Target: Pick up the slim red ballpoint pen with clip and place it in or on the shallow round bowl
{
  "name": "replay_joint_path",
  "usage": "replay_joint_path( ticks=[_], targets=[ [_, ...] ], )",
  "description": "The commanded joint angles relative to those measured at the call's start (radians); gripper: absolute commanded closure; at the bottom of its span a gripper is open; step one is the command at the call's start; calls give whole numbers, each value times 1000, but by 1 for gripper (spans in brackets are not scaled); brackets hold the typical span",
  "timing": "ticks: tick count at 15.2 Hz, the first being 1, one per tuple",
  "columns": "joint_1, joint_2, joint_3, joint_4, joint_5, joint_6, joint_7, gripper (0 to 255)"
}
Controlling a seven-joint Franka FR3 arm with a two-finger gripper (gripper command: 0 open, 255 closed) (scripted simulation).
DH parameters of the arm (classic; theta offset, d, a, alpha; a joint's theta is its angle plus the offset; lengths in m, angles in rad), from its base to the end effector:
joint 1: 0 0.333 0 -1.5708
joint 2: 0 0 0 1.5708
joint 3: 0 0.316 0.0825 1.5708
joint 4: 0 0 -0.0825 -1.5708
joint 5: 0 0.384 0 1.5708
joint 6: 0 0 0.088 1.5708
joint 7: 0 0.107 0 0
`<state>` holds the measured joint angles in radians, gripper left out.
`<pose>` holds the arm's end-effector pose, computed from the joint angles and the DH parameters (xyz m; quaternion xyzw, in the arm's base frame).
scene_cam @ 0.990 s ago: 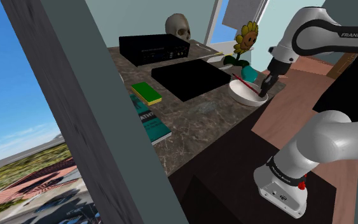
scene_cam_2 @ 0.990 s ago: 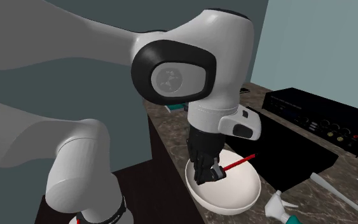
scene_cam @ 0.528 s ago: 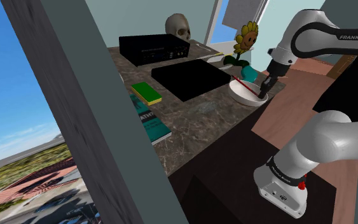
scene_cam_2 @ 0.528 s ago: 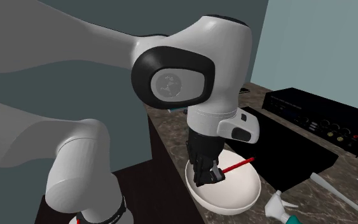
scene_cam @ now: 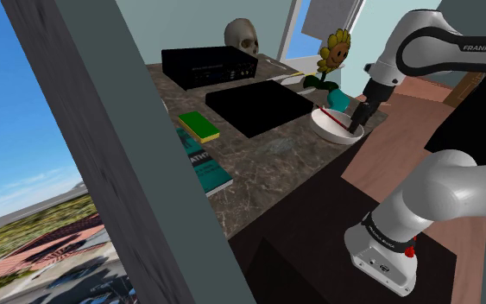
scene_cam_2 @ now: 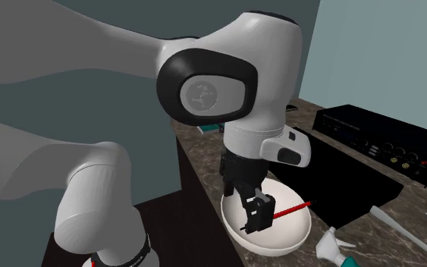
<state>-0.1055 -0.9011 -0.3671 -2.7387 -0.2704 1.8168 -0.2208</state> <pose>0.2515 -0.1482 0.4455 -0.9995 0.0196 0.0173 0.0178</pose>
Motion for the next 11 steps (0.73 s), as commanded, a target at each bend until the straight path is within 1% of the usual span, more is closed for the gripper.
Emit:
replay_joint_path(
  ticks=[1, 3, 11],
  targets=[
    [5, -5, 12, 48, 12, -53, -2, 0],
    [12, -3, 26, 108, 27, -110, -4, 0],
    [12, -3, 26, 108, 27, -110, -4, 0]
  ],
)
